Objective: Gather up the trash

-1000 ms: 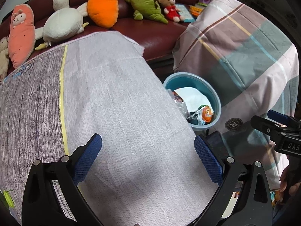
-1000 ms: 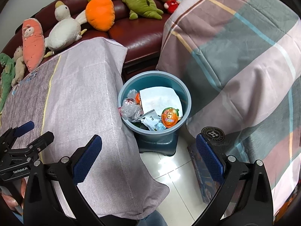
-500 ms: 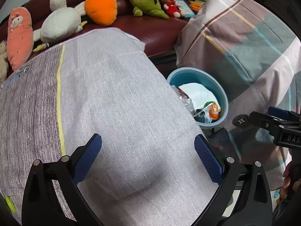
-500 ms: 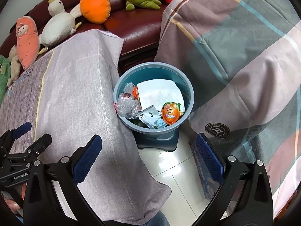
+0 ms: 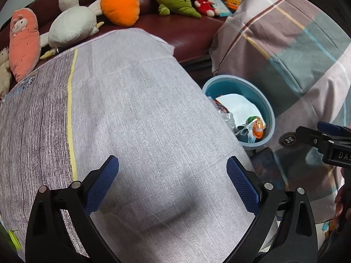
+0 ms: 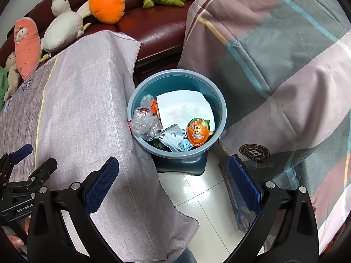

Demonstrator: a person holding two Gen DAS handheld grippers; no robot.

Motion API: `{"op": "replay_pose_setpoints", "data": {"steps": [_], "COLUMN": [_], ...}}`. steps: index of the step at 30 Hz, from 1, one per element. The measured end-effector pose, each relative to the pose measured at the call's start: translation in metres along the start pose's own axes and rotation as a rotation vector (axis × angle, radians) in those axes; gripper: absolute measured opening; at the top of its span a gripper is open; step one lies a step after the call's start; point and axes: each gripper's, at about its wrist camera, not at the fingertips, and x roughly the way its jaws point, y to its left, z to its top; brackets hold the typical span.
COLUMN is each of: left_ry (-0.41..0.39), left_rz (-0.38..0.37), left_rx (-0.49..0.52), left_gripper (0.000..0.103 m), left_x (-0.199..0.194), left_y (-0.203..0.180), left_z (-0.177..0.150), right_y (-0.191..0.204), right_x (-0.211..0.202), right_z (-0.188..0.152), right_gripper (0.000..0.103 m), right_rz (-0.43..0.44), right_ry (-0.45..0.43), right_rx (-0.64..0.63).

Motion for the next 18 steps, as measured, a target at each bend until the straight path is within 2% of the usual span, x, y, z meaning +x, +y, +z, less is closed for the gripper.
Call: {"op": "replay_pose_setpoints", "data": {"steps": [18], "left_ry": [0.034], "left_rz": [0.031], "left_rx": [0.026], "left_gripper": [0.099], "left_x": [0.017], "left_y": [-0.001], "left_z": [0.009], "right_y": [-0.004], "right_x": [0.017], "right_z": [0.01], "right_gripper": [0.096], "right_rz": [-0.006], "right_ry": [0.026], "right_rx": [0.018]}}
